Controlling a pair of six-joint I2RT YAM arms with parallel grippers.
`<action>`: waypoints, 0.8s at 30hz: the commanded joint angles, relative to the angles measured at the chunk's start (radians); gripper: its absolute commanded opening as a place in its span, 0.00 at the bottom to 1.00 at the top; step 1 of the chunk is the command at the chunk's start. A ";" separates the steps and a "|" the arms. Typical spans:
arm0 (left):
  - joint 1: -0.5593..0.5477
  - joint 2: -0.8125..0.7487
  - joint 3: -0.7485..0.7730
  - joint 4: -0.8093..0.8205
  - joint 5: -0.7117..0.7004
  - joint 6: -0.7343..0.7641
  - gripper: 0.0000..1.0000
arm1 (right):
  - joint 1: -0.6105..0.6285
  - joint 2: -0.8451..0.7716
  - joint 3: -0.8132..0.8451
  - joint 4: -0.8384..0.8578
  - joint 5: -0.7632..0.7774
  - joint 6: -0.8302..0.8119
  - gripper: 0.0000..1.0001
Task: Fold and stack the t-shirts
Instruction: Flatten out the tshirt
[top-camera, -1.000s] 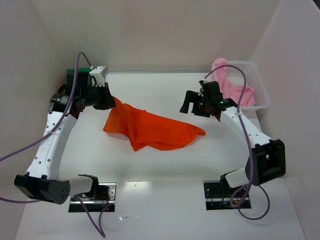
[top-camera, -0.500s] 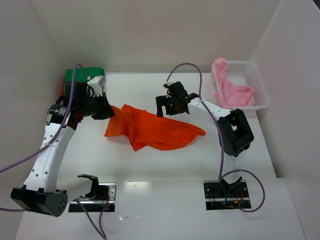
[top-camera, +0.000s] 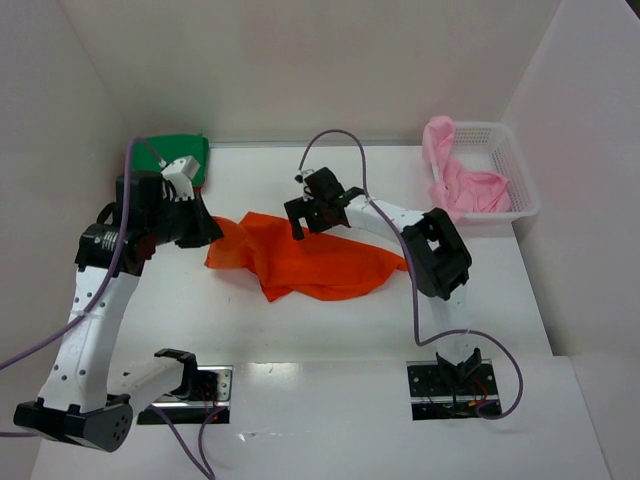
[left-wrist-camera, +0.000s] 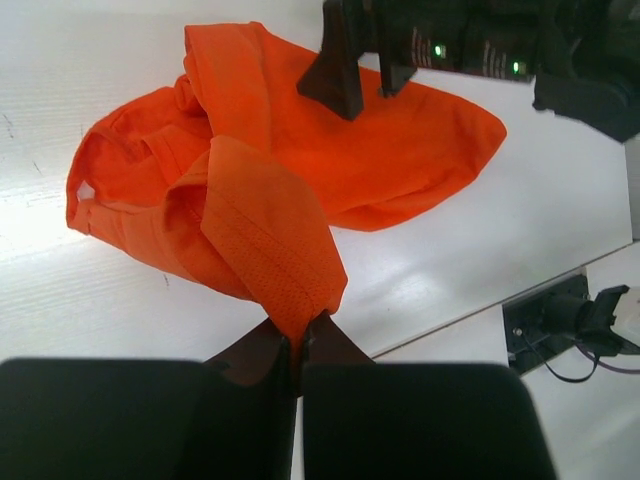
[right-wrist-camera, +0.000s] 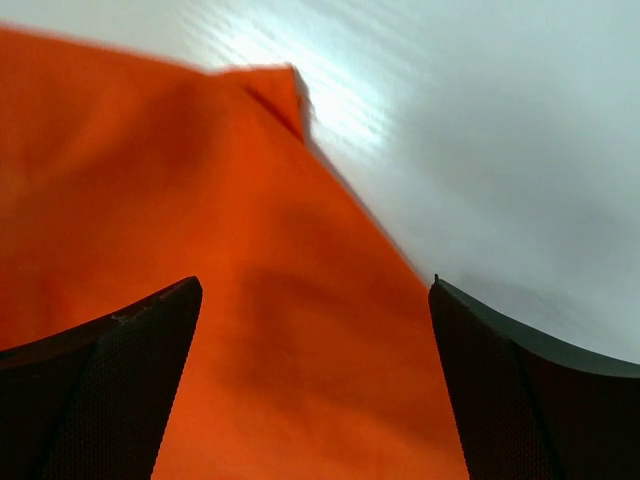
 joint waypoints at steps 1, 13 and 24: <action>0.001 -0.044 0.018 -0.039 0.047 -0.036 0.00 | -0.006 0.032 0.125 0.073 -0.050 0.006 1.00; 0.001 -0.150 -0.092 -0.114 0.095 -0.066 0.00 | 0.003 0.213 0.400 -0.013 -0.132 0.102 0.98; 0.001 -0.150 -0.121 -0.105 0.067 -0.066 0.00 | 0.063 0.177 0.254 -0.066 -0.046 0.064 0.91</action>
